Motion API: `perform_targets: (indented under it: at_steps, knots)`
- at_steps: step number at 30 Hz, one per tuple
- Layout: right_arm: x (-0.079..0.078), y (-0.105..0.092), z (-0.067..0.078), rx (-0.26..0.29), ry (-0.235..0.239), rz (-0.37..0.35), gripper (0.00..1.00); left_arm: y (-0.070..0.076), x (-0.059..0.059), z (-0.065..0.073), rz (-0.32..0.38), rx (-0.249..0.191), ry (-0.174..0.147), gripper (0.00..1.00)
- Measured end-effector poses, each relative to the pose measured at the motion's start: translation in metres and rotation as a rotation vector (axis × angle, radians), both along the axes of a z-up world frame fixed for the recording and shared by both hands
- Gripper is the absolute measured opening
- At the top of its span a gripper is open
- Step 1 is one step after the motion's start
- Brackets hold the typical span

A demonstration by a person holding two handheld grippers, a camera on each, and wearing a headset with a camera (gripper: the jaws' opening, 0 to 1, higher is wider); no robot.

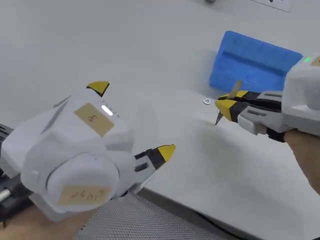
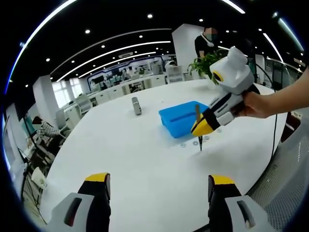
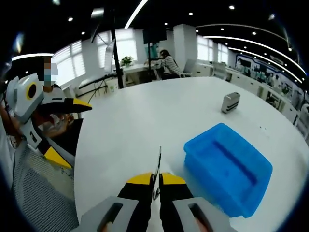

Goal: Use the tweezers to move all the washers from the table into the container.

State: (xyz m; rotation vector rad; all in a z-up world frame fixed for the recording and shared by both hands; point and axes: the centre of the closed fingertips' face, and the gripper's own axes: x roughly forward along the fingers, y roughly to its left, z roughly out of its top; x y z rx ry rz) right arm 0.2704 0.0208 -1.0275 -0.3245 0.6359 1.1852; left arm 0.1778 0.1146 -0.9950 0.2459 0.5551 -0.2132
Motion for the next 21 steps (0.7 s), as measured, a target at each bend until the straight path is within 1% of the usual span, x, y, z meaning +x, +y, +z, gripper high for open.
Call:
perform_targets:
  at_steps: [3, 6, 7, 11, 15, 16, 21]
  knots:
    - [0.001, 0.001, 0.001, 0.001, 0.014, -0.008, 0.0, 0.0, 0.0, 0.0, -0.001, 0.001, -0.002, 0.84]
    - [0.005, 0.004, 0.008, 0.019, -0.019, -0.027, 0.0, 0.0, 0.0, 0.001, 0.001, 0.003, -0.002, 0.84]
    - [0.007, 0.005, 0.01, 0.027, -0.024, -0.033, 0.01, 0.0, 0.0, 0.001, 0.002, 0.002, -0.002, 0.84]
    - [0.013, 0.01, 0.013, 0.034, -0.039, -0.047, 0.01, 0.001, 0.0, 0.001, 0.005, 0.002, -0.003, 0.84]
    - [0.02, 0.018, 0.018, 0.062, -0.048, -0.061, 0.02, 0.001, -0.001, 0.001, 0.004, 0.003, -0.004, 0.84]
    - [0.022, 0.02, 0.019, 0.069, -0.058, -0.068, 0.02, 0.001, -0.001, 0.001, 0.005, 0.002, -0.003, 0.84]
    - [0.029, 0.025, 0.019, 0.082, -0.07, -0.078, 0.02, 0.001, -0.001, 0.001, 0.004, -0.002, -0.004, 0.85]
